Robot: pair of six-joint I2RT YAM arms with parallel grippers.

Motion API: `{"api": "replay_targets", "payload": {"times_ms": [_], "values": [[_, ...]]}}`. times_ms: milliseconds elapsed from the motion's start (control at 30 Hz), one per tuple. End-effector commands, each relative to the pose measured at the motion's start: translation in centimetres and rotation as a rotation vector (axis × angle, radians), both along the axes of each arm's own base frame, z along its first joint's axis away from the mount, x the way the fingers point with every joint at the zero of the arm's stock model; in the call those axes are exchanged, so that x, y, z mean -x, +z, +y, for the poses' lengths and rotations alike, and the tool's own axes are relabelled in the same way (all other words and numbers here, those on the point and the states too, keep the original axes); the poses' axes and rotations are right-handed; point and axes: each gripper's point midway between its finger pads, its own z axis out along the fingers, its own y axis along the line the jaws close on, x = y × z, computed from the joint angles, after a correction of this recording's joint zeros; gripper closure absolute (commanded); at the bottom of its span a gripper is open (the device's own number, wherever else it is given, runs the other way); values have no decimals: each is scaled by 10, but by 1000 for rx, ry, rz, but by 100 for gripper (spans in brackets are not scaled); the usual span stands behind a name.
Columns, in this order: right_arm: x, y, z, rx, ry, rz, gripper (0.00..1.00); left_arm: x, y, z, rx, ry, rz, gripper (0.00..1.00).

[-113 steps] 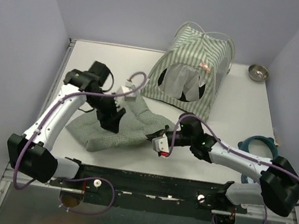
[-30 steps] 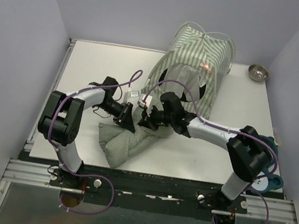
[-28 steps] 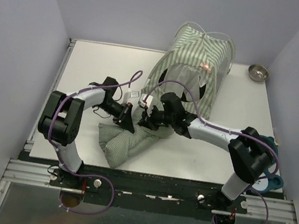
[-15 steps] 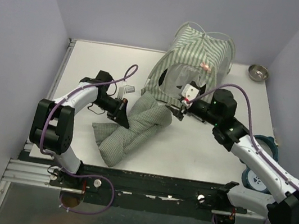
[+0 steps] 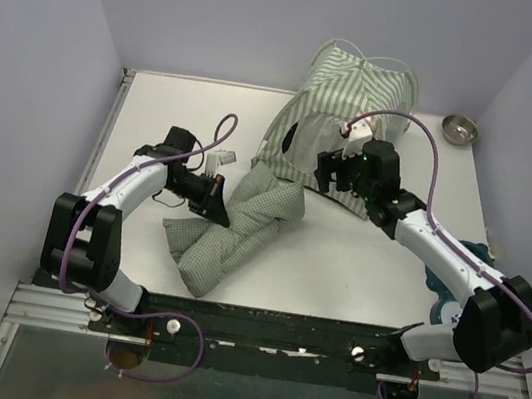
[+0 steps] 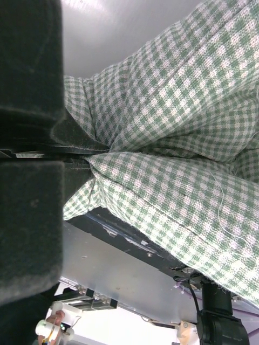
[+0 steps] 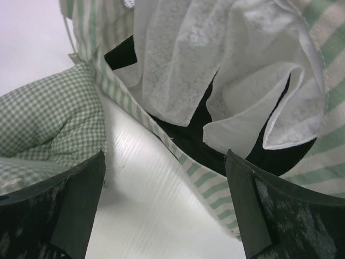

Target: Set up the pet tent

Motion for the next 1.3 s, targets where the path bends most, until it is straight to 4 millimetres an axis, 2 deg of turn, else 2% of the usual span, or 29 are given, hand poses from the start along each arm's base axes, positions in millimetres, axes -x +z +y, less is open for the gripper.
{"api": "replay_targets", "payload": {"times_ms": [0,67,167,467,567,633,700,833,867,933,967,1033,1067,1133,1200,1267], "values": [[-22,-13,-17,-112,-249,-36,0,-5,13,-3,31,29,-38,100],[-33,-27,-30,-74,-331,-55,0,-6,16,-2,25,26,-51,100],[-44,-43,-28,-46,-342,-57,0,-10,22,-2,24,23,-71,100],[-70,-60,20,-140,-175,-93,0,-6,23,-1,29,24,-71,100],[-79,-71,30,-147,-162,-74,0,-7,23,0,21,26,-79,100],[-92,-63,39,-189,-166,-86,0,-7,24,-1,23,27,-79,100],[-94,-61,49,-203,-133,-64,0,-7,24,-1,24,30,-76,100],[-100,-66,58,-237,-141,-13,2,-6,24,1,17,40,-79,100],[-101,-71,56,-229,-161,8,5,-5,24,1,16,41,-79,100],[-104,-72,51,-222,-195,14,23,-5,23,1,15,49,-78,100],[-105,-73,49,-221,-214,13,36,-5,23,2,16,53,-76,100],[-104,-72,43,-215,-236,5,68,-5,24,2,18,57,-80,100],[-102,-71,43,-212,-226,1,79,-5,25,2,16,57,-88,100],[-94,-61,47,-227,-182,-1,90,-4,27,3,10,51,-115,100],[-82,-35,52,-274,-135,-13,98,-4,30,5,0,40,-162,100],[-71,-12,56,-333,-110,0,99,-4,33,8,-11,34,-211,100]]}}
